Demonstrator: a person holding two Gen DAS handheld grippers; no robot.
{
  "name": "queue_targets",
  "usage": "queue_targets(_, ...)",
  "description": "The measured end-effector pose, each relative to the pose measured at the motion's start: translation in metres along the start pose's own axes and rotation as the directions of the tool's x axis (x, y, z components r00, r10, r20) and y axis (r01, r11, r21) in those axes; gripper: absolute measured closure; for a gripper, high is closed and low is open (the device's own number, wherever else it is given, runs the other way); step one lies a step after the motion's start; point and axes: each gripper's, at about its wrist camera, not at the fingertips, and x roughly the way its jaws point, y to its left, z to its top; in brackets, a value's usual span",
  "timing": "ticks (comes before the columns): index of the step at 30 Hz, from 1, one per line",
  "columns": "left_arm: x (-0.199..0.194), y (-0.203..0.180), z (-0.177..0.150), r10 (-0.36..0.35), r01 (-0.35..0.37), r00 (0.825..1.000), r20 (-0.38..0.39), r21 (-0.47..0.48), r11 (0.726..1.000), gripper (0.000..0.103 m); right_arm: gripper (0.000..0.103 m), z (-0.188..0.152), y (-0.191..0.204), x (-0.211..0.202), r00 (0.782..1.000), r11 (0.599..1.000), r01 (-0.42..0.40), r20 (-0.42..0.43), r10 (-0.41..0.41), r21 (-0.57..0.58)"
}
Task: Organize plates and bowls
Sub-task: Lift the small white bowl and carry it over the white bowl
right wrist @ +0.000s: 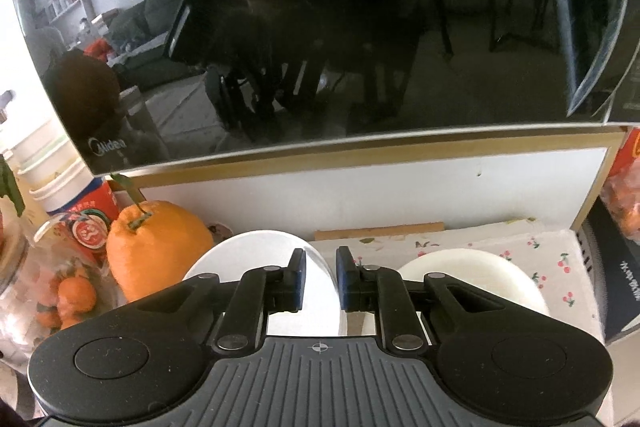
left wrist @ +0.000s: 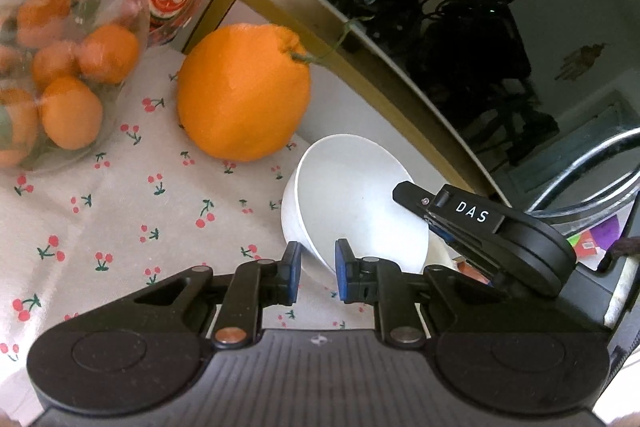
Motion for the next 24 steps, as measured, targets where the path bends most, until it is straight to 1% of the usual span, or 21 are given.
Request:
queue_targets(2, -0.007, -0.004, 0.000, -0.007, 0.007, 1.000, 0.001, 0.014, 1.000, 0.087, 0.087, 0.002, 0.001, -0.008, 1.000, 1.000, 0.005, 0.006, -0.005, 0.006)
queue_targets(6, -0.023, -0.013, -0.001, -0.003, 0.003, 1.000, 0.004, 0.071, 0.997, 0.087, 0.087, 0.002, 0.003, -0.024, 1.000, 1.000, 0.005, 0.021, -0.006, 0.027)
queue_targets(10, -0.042, -0.015, 0.001, -0.005, 0.005, 1.000, 0.007, 0.083, 0.997, 0.087, 0.087, -0.001, 0.009, -0.040, 0.999, 1.000, 0.014, 0.031, -0.014, 0.020)
queue_targets(14, -0.055, -0.020, 0.000, -0.007, 0.006, 1.000, 0.006, 0.124, 0.992, 0.087, 0.087, -0.005, 0.013, -0.059, 0.999, 1.000, 0.016, 0.038, -0.017, 0.022)
queue_targets(24, -0.099, -0.024, -0.005, -0.043, 0.040, 0.999, 0.009, 0.203, 0.978, 0.087, 0.087, -0.022, 0.022, -0.107, 0.999, 0.998, 0.029, 0.036, -0.031, 0.055)
